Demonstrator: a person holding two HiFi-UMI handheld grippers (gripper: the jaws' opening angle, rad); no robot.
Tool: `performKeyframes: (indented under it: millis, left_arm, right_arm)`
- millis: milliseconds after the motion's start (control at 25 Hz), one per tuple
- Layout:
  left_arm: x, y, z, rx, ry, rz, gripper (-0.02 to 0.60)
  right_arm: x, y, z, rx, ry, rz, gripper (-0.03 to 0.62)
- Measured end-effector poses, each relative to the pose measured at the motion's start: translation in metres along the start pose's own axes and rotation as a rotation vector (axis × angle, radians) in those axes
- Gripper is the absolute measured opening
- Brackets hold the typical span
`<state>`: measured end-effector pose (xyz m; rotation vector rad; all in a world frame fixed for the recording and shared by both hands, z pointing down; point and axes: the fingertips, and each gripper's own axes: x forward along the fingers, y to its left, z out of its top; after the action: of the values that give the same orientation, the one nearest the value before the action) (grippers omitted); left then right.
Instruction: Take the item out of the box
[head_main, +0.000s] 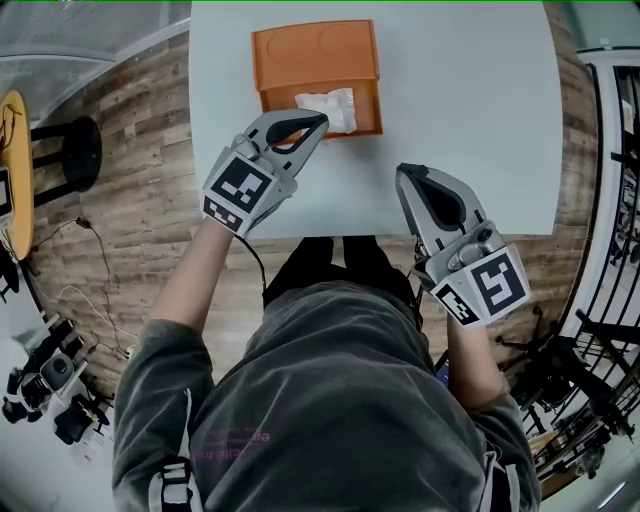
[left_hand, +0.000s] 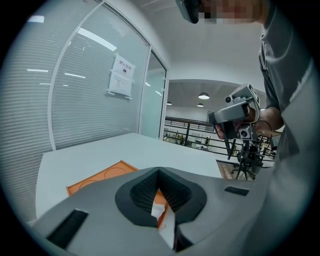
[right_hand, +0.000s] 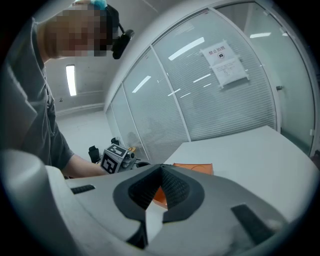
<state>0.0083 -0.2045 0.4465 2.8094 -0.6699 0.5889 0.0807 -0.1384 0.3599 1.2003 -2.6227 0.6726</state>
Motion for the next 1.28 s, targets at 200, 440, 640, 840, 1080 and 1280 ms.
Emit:
performKeyframes:
  millis: [200,440,640,840,1080,1280]
  left_arm:
    - [0.022,0.008,-0.014,0.004,0.048,0.001,0.003]
    - [0.043,0.014,-0.035,0.038,0.128,-0.01,0.003]
    - [0.055,0.015,-0.051,0.079,0.196,-0.037,0.023]
    - [0.068,0.016,-0.071,0.097,0.273,-0.063,0.059]
    - [0.083,0.009,-0.083,0.137,0.336,-0.09,0.071]
    - [0.09,0.01,-0.106,0.154,0.419,-0.127,0.107]
  right_arm:
    - [-0.002,-0.016,-0.004,0.023,0.012,0.0,0.005]
    - [0.0,-0.031,-0.012,0.052,0.024,0.007,0.005]
    - [0.003,-0.039,-0.02,0.074,0.036,0.015,0.004]
    - [0.003,-0.048,-0.024,0.09,0.044,0.016,0.005]
    - [-0.009,-0.06,-0.029,0.106,0.042,0.009,0.005]
    - [-0.008,-0.062,-0.033,0.117,0.044,0.006,0.004]
